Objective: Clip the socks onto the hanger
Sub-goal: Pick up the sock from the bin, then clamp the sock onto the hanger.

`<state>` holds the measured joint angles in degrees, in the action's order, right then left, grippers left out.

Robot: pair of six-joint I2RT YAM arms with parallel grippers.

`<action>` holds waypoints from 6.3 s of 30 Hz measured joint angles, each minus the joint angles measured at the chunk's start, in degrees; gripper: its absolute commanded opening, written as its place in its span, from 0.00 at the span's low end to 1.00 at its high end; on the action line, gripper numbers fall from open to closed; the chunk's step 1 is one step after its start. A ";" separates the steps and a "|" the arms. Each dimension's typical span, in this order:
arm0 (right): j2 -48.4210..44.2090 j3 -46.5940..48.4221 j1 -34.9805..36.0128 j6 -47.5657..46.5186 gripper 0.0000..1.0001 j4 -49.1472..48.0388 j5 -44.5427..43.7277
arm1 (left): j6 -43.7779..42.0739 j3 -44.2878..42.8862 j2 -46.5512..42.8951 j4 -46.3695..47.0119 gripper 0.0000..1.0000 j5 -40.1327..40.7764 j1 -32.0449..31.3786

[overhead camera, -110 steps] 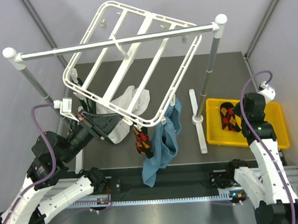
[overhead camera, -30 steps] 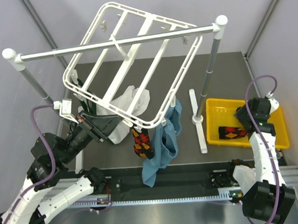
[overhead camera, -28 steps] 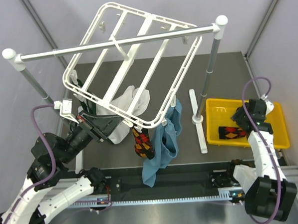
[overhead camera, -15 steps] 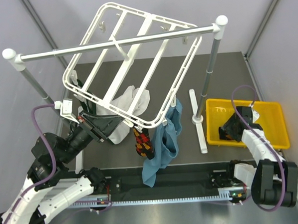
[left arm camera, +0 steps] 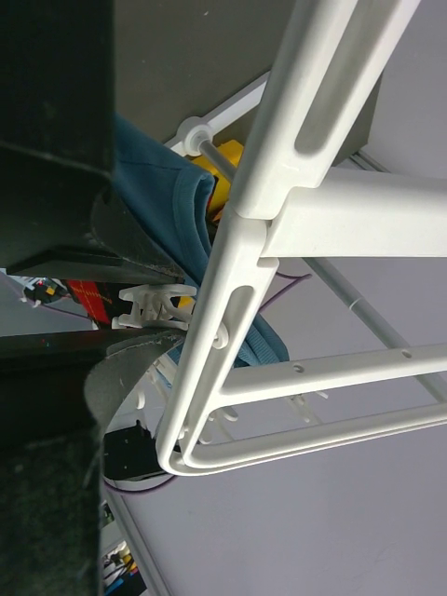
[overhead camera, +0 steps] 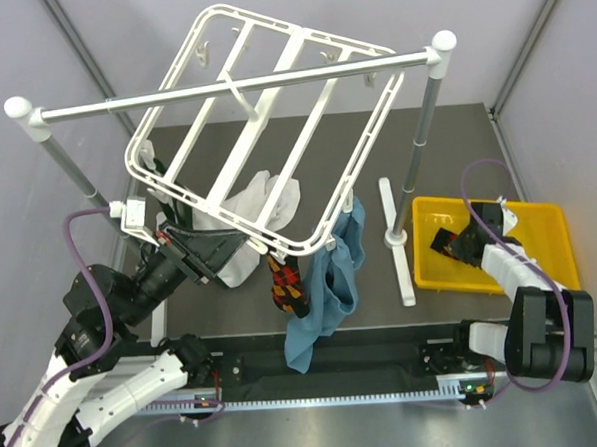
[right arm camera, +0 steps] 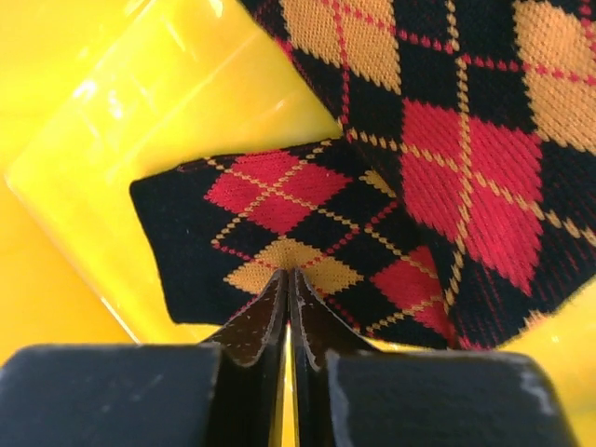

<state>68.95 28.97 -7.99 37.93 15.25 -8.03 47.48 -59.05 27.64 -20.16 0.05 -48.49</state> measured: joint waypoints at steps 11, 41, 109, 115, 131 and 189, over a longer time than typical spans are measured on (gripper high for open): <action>-16.17 2.43 0.02 -5.42 0.00 7.41 5.64 | 0.24 0.20 0.57 0.42 0.00 -0.07 0.02; 11.76 11.28 4.00 -12.66 0.48 5.31 -1.44 | 0.57 0.68 0.92 1.29 0.00 -0.46 0.00; -31.23 37.53 41.09 -13.97 0.00 46.40 47.54 | 2.14 1.60 6.40 5.05 0.00 -0.63 0.02; -28.39 37.44 48.33 -9.53 0.00 41.55 40.13 | 2.32 1.79 6.62 5.62 0.00 -0.63 0.00; -18.18 36.94 96.94 7.08 0.00 26.01 -4.26 | 2.64 2.19 6.43 6.43 0.00 -0.63 0.00; -12.98 33.64 102.33 -8.35 0.00 -8.98 -28.41 | 4.96 1.95 1.99 2.56 0.00 -0.61 0.02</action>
<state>55.96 62.61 94.35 29.58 6.26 -36.45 52.45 -57.10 29.63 -17.61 -0.56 -48.47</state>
